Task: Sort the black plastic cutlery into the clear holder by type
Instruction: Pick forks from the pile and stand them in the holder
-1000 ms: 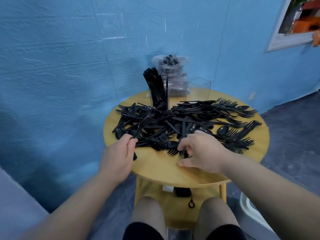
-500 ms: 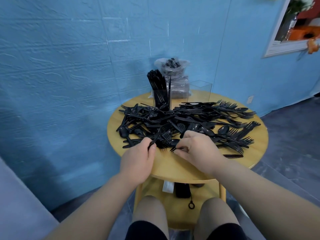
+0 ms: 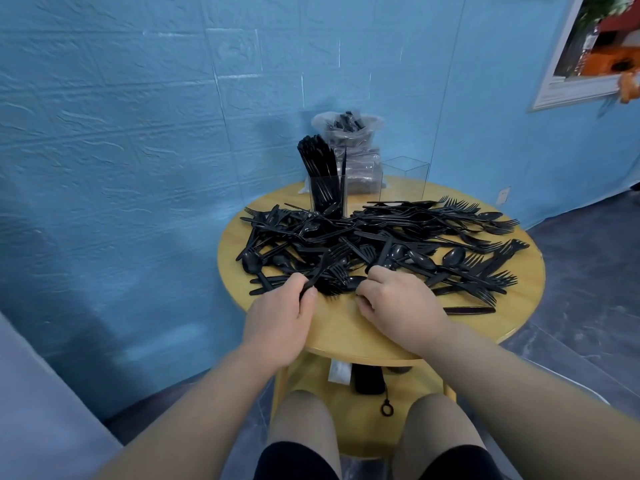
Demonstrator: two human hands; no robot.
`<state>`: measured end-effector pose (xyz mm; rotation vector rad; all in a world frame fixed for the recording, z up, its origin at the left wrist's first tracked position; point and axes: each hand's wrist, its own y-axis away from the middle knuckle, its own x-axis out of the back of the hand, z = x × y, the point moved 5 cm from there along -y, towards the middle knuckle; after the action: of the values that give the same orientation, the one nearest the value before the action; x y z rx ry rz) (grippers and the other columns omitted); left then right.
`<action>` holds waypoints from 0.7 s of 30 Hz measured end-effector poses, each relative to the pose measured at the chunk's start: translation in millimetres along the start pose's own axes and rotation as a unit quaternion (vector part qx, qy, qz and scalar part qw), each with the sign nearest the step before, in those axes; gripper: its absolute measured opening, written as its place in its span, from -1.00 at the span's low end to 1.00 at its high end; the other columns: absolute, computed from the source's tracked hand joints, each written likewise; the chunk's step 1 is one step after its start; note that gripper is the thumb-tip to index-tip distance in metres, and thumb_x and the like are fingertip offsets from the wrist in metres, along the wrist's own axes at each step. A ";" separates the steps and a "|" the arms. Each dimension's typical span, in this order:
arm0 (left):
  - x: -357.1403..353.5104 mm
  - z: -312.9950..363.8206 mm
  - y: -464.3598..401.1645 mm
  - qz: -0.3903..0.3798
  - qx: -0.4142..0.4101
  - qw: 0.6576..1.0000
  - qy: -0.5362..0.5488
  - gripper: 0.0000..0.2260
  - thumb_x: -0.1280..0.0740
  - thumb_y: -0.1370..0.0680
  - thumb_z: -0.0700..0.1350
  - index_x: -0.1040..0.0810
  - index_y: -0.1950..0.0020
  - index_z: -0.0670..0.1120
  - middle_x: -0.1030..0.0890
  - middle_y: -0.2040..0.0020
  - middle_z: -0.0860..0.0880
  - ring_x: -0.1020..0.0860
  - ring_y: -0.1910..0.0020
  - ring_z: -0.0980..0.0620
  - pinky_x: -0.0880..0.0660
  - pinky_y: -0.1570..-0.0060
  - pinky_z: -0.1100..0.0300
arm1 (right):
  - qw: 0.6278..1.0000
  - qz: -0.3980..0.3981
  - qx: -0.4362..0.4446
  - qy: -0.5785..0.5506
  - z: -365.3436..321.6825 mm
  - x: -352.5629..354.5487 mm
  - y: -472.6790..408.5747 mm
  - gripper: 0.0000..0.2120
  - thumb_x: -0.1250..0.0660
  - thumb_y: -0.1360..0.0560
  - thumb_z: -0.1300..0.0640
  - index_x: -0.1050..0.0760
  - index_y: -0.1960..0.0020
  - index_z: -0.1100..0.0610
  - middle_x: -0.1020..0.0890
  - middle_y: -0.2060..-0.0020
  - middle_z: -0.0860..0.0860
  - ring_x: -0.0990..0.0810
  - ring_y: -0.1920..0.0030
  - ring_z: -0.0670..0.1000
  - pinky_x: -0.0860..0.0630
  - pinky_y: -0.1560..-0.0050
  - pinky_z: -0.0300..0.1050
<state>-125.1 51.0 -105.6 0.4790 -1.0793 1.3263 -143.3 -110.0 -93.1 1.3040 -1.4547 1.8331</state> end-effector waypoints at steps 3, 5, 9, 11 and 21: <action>0.5 -0.4 1.0 -0.012 0.002 1.000 0.027 -0.81 -0.07 -0.65 0.00 -0.39 0.10 0.01 -0.48 0.40 0.04 -0.46 0.41 0.03 -0.39 0.36 0.05 | 0.999 0.038 0.006 -0.008 7.7 10.0 1.6 -0.78 -0.26 -0.45 0.14 -0.57 0.33 0.15 -0.50 0.38 0.00 -0.50 0.49 0.05 -0.49 0.54 -0.06; 2.4 -0.4 1.4 -0.019 0.006 0.997 0.069 -0.83 -0.09 -0.65 -0.02 -0.40 0.09 0.05 -0.42 0.46 0.05 -0.40 0.46 0.04 -0.38 0.38 0.01 | 0.998 0.059 0.003 -0.018 13.3 24.9 0.9 -0.81 -0.30 -0.46 0.18 -0.59 0.30 0.15 -0.55 0.38 0.00 -0.53 0.44 0.05 -0.54 0.47 -0.06; 20.0 9.8 -8.9 0.005 -0.011 0.997 0.074 -0.86 -0.09 -0.65 -0.03 -0.44 -0.06 0.07 -0.52 0.38 0.03 -0.48 0.41 0.01 -0.42 0.32 -0.04 | 0.990 0.123 -0.032 -0.063 26.2 66.3 -5.4 -0.95 -0.43 -0.41 0.25 -0.63 0.22 0.15 -0.61 0.37 -0.02 -0.57 0.39 -0.02 -0.59 0.38 -0.09; 32.6 19.8 -22.6 0.027 -0.021 0.999 0.034 -0.82 -0.07 -0.66 -0.03 -0.44 -0.16 0.04 -0.56 0.31 0.04 -0.51 0.34 0.03 -0.44 0.28 0.02 | 0.978 0.162 -0.073 -0.108 34.5 87.3 -10.2 -0.95 -0.43 -0.43 0.22 -0.64 0.20 0.14 -0.62 0.35 -0.03 -0.57 0.35 -0.05 -0.60 0.28 -0.12; 44.4 79.5 -74.6 0.052 -0.103 0.993 -0.032 -0.81 -0.04 -0.65 0.03 -0.36 0.02 -0.02 -0.44 0.25 0.07 -0.46 0.29 0.03 -0.40 0.25 0.04 | 0.717 0.185 -0.406 -0.535 73.2 102.8 -34.2 -0.98 -0.35 -0.50 0.25 -0.56 0.10 0.18 -0.63 0.23 0.10 -0.66 0.37 -0.05 -0.62 0.24 -0.16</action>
<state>-89.1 -7.7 -10.1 0.3170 -1.2934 1.2805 -133.1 -186.0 12.7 1.6398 -2.7888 0.1680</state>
